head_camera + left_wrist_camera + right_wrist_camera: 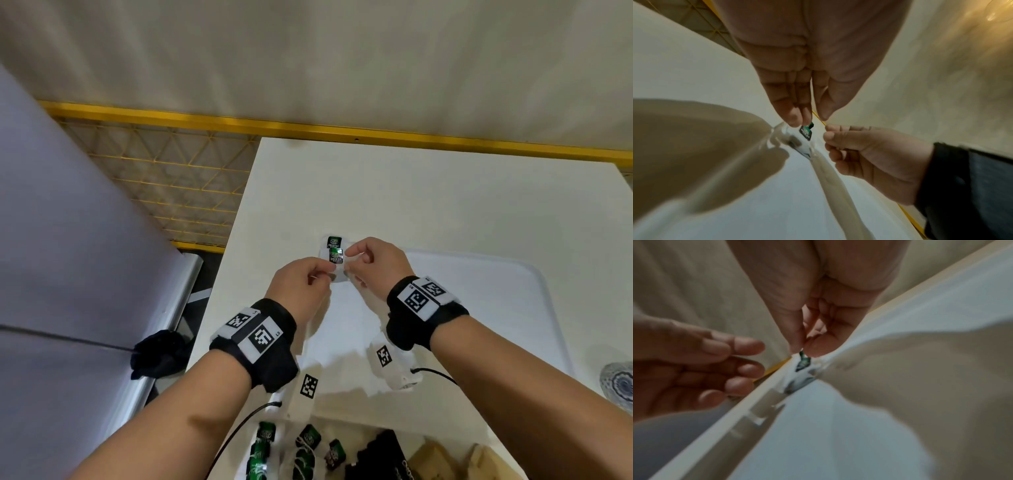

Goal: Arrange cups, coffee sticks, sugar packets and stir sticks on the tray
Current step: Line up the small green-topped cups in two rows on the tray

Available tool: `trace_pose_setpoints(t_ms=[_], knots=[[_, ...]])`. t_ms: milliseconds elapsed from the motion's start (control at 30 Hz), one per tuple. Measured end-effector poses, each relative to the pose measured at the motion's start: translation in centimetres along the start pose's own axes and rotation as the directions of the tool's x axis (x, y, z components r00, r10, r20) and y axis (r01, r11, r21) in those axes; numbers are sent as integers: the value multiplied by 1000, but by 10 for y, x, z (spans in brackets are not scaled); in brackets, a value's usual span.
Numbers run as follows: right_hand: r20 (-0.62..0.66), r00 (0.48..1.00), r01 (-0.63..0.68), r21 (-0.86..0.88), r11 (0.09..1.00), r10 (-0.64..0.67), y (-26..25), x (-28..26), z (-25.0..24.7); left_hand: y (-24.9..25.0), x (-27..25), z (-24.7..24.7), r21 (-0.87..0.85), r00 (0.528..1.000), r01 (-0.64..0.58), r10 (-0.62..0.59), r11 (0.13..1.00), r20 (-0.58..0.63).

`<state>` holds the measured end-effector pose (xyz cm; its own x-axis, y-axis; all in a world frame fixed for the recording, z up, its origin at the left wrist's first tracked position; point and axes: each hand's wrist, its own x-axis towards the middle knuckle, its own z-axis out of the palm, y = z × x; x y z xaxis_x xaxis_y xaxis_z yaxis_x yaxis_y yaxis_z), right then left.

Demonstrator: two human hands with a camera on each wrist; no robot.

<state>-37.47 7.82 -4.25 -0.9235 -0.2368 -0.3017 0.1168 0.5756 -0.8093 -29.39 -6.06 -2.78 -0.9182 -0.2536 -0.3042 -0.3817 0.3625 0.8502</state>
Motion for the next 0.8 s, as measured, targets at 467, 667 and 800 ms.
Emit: trace_pose_setpoints(t_ms=[467,667,800], knots=[[616,785,319,-304,898,-70,25,-188,28,-90,-190,-53,318,975,108,-163,942,152],[622,780,432,-459,776,-67,29,-207,37,-86,-217,-37,421,959,48,-159,906,233],[630,774,486,-529,696,-62,30,-220,44,-87,-226,-23,500,960,8,-146,866,238]])
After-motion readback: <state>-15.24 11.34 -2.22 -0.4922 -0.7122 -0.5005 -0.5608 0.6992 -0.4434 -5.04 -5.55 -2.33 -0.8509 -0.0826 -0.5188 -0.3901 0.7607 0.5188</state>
